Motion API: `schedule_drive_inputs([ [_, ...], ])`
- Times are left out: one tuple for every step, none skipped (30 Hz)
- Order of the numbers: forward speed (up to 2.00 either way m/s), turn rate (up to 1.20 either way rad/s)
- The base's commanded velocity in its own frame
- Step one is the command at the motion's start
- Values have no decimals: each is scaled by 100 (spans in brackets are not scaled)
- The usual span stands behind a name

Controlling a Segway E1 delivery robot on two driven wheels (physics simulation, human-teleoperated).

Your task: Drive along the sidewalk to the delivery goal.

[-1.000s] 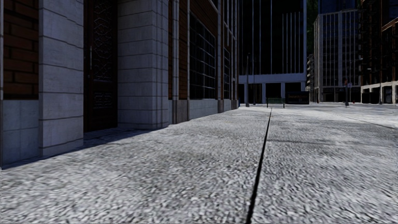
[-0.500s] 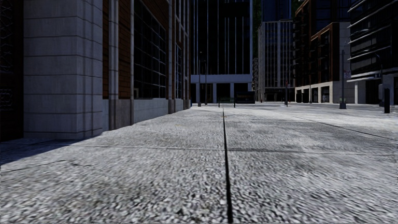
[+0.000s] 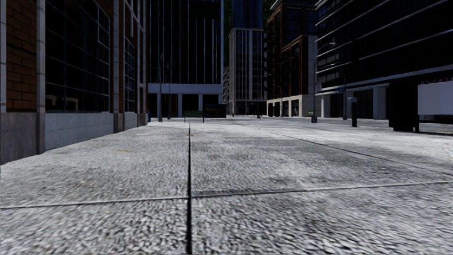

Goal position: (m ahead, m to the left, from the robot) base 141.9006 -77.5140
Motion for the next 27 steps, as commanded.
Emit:
schedule_drive_inputs([
  [200, -67],
  [200, -67],
  [200, -67],
  [200, -67],
  [200, -67],
  [200, -67],
  [200, -67],
  [200, -67],
  [200, -67],
  [200, -67],
  [200, -67],
  [200, -67],
  [200, -67],
  [200, -55],
  [200, 0],
  [200, 0],
  [200, 0],
  [200, 0],
  [200, 0],
  [200, 0],
  [200, 0],
  [200, 0],
  [200, 0],
  [200, 0],
  [200, 0],
  [200, 0],
  [200, 0],
])
